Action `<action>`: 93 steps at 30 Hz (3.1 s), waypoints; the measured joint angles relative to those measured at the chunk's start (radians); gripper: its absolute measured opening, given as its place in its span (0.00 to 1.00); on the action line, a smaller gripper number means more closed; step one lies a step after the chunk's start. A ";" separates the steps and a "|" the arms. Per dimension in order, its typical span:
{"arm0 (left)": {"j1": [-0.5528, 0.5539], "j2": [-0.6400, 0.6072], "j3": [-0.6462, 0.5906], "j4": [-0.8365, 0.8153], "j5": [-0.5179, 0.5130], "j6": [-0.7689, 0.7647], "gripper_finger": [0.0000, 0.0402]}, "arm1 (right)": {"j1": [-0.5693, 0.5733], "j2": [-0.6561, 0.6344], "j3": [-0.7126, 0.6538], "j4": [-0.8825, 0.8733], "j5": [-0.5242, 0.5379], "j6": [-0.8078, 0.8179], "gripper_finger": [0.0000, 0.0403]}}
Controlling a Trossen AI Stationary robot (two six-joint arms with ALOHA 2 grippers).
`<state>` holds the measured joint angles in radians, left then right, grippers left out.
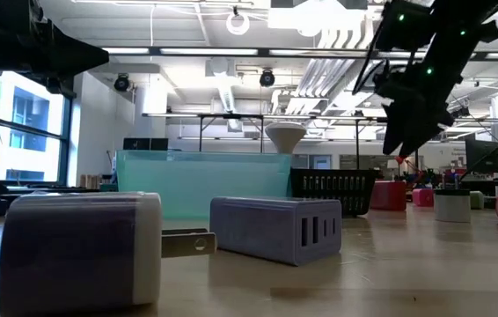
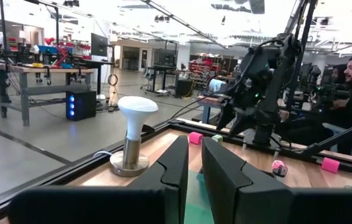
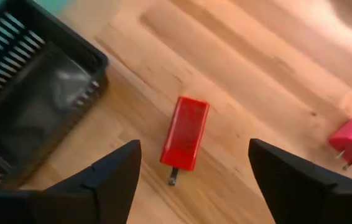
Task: Pick & Place Office items
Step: Put the red charger adapter into the blue bin
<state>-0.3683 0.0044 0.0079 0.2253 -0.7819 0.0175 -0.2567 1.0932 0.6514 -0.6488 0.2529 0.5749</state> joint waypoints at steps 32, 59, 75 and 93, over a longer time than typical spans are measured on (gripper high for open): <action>0.000 0.000 0.000 -0.009 0.000 -0.038 0.10 | -0.014 0.305 0.000 0.108 -0.080 -0.049 0.65; 0.000 0.000 0.000 -0.017 0.000 -0.069 0.10 | -0.011 0.310 0.002 0.107 0.061 -0.051 0.28; 0.000 0.000 0.000 -0.016 0.000 -0.071 0.10 | 0.109 0.076 0.000 0.110 0.160 -0.026 0.28; -0.003 0.001 0.026 0.019 0.117 -0.073 0.12 | 0.342 -0.003 0.000 0.315 0.269 -0.084 0.28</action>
<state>-0.3710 0.0052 0.0336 0.2438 -0.6647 -0.0553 0.0852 1.0901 0.6518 -0.3338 0.5221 0.4911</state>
